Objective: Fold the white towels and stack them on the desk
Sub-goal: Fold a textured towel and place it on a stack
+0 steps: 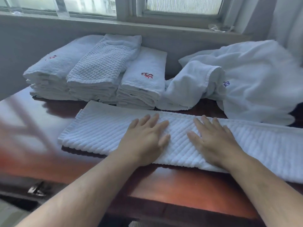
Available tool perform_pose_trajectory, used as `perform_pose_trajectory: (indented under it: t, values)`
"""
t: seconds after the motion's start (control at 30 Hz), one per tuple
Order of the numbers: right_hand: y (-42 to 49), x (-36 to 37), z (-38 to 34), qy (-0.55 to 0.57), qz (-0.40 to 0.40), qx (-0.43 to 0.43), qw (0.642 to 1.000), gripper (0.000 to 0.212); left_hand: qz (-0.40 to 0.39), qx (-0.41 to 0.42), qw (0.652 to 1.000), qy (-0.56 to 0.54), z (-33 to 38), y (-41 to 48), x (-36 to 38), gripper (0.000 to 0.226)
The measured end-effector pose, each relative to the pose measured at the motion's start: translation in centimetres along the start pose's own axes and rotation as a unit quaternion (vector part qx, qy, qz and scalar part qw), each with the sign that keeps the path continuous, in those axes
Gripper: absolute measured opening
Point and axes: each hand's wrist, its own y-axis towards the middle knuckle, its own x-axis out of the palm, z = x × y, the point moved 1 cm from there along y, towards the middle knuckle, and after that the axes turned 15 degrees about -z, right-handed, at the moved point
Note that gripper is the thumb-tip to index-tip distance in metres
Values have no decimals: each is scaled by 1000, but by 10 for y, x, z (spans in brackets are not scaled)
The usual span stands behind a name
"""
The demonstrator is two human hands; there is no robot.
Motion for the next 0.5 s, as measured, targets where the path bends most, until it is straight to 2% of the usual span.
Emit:
perform_pose_trajectory:
  t: [0.17, 0.27, 0.5]
  values:
    - [1, 5, 0, 3, 3, -1, 1000, 85, -18, -42, 999, -9, -16, -17, 2, 63]
    - [6, 4, -19, 4, -24, -9, 1000, 88, -31, -53, 998, -5, -28, -33, 3, 70]
    - [18, 7, -105, -6, -26, -173, 985, 71, -21, -138, 990, -21, -79, -63, -6, 66]
